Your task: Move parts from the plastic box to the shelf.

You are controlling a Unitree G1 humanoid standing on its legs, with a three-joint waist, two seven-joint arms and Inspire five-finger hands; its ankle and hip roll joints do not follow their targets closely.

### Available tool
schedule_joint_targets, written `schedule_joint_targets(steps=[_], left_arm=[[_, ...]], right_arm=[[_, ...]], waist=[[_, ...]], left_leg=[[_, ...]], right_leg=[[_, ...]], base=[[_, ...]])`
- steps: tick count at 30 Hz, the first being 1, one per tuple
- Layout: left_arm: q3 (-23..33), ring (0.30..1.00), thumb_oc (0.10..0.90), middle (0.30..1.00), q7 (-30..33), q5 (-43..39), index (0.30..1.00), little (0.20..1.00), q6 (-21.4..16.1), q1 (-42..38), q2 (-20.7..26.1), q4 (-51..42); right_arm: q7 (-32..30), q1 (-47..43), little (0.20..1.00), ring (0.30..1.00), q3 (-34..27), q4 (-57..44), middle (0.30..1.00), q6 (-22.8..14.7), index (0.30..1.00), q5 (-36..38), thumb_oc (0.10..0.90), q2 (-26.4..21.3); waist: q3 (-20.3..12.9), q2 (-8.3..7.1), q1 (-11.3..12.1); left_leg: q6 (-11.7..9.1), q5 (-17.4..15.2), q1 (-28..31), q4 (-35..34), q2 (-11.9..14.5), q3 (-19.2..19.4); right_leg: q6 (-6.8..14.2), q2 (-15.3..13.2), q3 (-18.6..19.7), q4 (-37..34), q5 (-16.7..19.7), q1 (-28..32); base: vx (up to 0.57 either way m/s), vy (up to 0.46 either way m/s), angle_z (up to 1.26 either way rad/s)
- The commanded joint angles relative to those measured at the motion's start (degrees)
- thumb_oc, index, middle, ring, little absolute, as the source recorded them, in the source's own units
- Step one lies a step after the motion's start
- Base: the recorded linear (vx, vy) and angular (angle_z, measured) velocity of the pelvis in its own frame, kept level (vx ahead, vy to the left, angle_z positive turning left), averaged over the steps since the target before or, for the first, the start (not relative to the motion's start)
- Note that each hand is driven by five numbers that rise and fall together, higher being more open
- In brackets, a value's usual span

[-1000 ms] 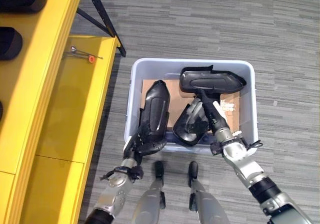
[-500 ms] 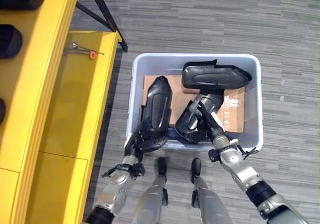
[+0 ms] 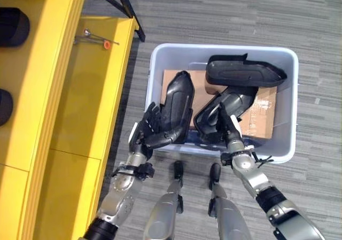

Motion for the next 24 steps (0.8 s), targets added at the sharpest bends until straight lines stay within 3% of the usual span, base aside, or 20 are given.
schedule_joint_targets(steps=[1, 11, 24], left_arm=[[0.2, 1.0, 0.9, 1.0, 0.9, -0.6, 1.0, 1.0, -6.8, -0.6, 2.2, -6.9], [-0.9, 1.0, 0.9, 1.0, 1.8, -0.4, 1.0, 1.0, -6.9, -1.4, 2.0, -6.5], [-1.5, 1.0, 0.9, 1.0, 2.3, 0.5, 1.0, 1.0, -7.1, -2.2, 2.1, -5.0]], right_arm=[[-1.1, -4.3, 1.0, 1.0, 0.1, 2.3, 1.0, -0.8, 1.0, 3.4, 0.9, 2.7], [-3.4, -7.1, 1.0, 1.0, -1.3, 9.5, 1.0, -1.0, 1.0, 5.3, 0.9, 4.0], [-3.8, -7.4, 1.0, 1.0, 0.0, 18.3, 1.0, 1.5, 1.0, -1.6, 0.9, 1.7]], waist=[[-2.3, -1.36, 2.2], [-1.2, -0.15, 3.0], [-0.9, -0.38, 2.5]], left_leg=[[0.5, -2.8, 0.1, 0.4, -1.9, 0.9], [0.7, -2.9, -1.3, 1.0, -2.4, 0.9], [0.7, -3.4, -1.6, 1.6, -2.5, 1.3]], right_leg=[[6.0, -7.6, 0.2, 2.7, 0.3, -1.4], [6.1, -8.1, 0.0, 2.8, 0.4, -2.2], [6.3, -8.1, 0.6, 3.1, 0.4, -2.6]], base=[[0.0, 0.0, 0.0], [0.0, 0.008, 0.0], [0.0, 0.002, 0.0]])
